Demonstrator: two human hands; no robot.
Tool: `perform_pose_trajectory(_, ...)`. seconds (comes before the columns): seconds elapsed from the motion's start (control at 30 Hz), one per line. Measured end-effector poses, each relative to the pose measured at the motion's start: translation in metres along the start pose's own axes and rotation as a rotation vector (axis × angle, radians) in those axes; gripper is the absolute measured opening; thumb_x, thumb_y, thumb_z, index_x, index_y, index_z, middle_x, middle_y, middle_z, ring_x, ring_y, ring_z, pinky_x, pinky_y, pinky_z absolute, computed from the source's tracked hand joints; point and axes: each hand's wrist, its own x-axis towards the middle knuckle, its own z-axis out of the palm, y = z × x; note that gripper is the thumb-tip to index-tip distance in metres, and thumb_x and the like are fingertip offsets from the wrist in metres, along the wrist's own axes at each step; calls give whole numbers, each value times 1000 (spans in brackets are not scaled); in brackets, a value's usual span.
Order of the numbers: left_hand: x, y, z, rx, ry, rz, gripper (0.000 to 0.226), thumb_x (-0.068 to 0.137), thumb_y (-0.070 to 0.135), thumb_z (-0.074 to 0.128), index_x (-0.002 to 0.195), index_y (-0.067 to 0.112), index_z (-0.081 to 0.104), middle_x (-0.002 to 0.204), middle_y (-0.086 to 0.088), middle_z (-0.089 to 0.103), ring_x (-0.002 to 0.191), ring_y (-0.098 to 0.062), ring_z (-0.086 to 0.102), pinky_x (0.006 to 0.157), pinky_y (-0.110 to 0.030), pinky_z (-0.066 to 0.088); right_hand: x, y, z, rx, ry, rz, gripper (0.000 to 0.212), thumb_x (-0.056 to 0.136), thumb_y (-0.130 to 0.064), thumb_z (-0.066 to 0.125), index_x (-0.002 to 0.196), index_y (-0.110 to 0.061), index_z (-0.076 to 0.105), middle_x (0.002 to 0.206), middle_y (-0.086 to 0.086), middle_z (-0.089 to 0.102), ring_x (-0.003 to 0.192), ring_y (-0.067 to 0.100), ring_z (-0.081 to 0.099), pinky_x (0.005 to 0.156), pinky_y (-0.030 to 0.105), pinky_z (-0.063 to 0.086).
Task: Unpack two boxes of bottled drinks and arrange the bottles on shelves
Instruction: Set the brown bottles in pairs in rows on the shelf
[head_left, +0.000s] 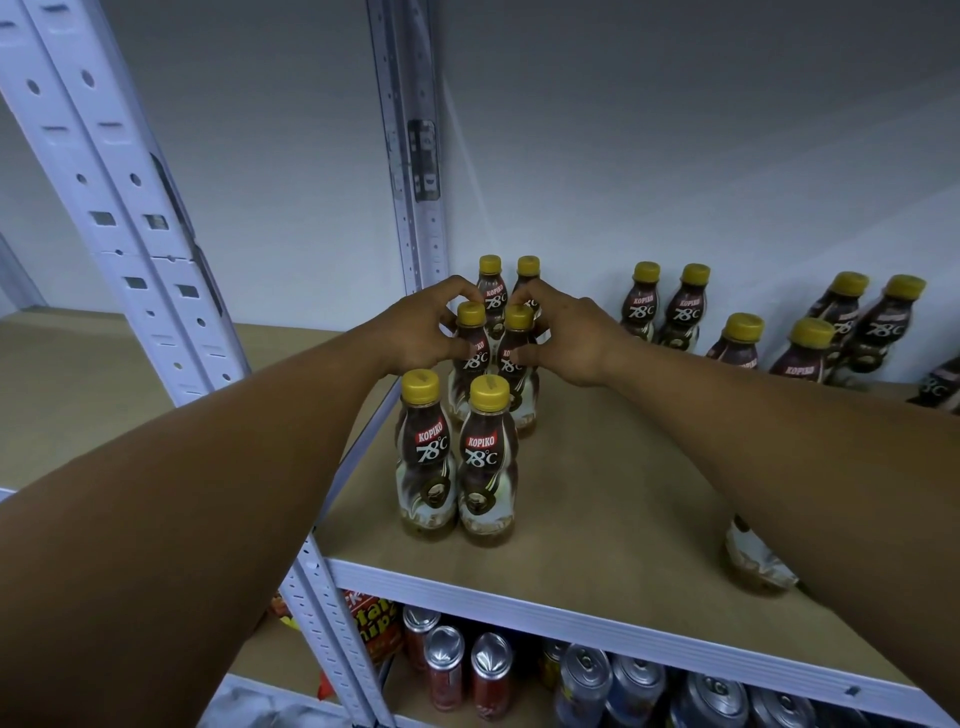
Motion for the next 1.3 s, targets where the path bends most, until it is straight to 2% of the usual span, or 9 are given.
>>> perform_pose_trajectory(0.37, -2, 1, -1, 10, -8, -1, 52, 89, 18, 79, 130, 33, 49, 118, -1, 65, 113, -21, 62, 95, -39, 52, -1, 0, 3, -22, 11, 1, 60, 93, -29, 74, 142, -27, 40, 122, 9, 62, 95, 25, 59, 78, 32, 44)
perform_pose_trajectory(0.53, -6, 10, -7, -18, -19, -61, 67, 89, 26, 80, 143, 36, 42, 131, -4, 61, 122, -22, 58, 96, -35, 49, -10, -7, -7, 8, 11, -13, 68, 93, -35, 73, 148, -30, 34, 126, 4, 60, 99, 24, 59, 83, 34, 46)
perform_pose_trajectory(0.6, -9, 20, -14, -12, -2, -90, 70, 90, 33, 78, 148, 36, 39, 135, -4, 56, 120, -23, 58, 96, -34, 48, -15, -11, -17, 11, 13, -13, 63, 94, -35, 71, 146, -31, 38, 126, 5, 63, 101, 25, 62, 86, 36, 50)
perform_pose_trajectory(0.8, -31, 74, -38, 112, 189, 14, 39, 95, 32, 72, 131, 27, 58, 118, 0, 62, 105, -22, 63, 89, -34, 52, -51, -22, -66, 31, 29, -5, 39, 94, -39, 72, 129, -31, 57, 111, -4, 68, 100, 17, 65, 73, 24, 49)
perform_pose_trajectory(0.87, -40, 100, -41, 93, 227, 40, 28, 96, 30, 71, 123, 26, 64, 106, 4, 66, 94, -16, 66, 78, -28, 54, -71, -24, -86, 16, 32, 1, 35, 93, -43, 71, 124, -33, 59, 106, -8, 68, 96, 12, 64, 69, 20, 46)
perform_pose_trajectory(0.93, -50, 126, -38, 79, 243, 72, 22, 96, 29, 70, 118, 26, 66, 97, 8, 67, 85, -10, 66, 68, -22, 52, -96, -23, -107, -15, 49, 6, 28, 93, -46, 70, 116, -33, 62, 103, -10, 68, 93, 10, 65, 71, 23, 48)
perform_pose_trajectory(1.1, -73, 179, -3, -8, 234, 157, 15, 96, 33, 68, 110, 27, 68, 93, 4, 71, 69, -5, 66, 60, -29, 55, -165, -10, -151, -53, 149, 27, 17, 92, -43, 72, 100, -28, 67, 97, -9, 69, 89, 7, 64, 75, 24, 51)
perform_pose_trajectory(1.2, -82, 201, 32, -97, 198, 180, 13, 97, 31, 68, 108, 24, 69, 90, 2, 70, 82, -18, 69, 74, -39, 60, -202, 9, -165, -56, 214, 66, 14, 91, -41, 74, 93, -30, 66, 91, -11, 70, 88, 8, 66, 75, 27, 53)
perform_pose_trajectory(1.3, -87, 215, 67, -161, 139, 184, 10, 97, 26, 68, 107, 23, 69, 93, 2, 69, 86, -17, 67, 78, -36, 58, -232, 32, -164, 4, 274, 91, 14, 90, -39, 75, 94, -28, 67, 92, -13, 69, 90, 5, 65, 80, 28, 53)
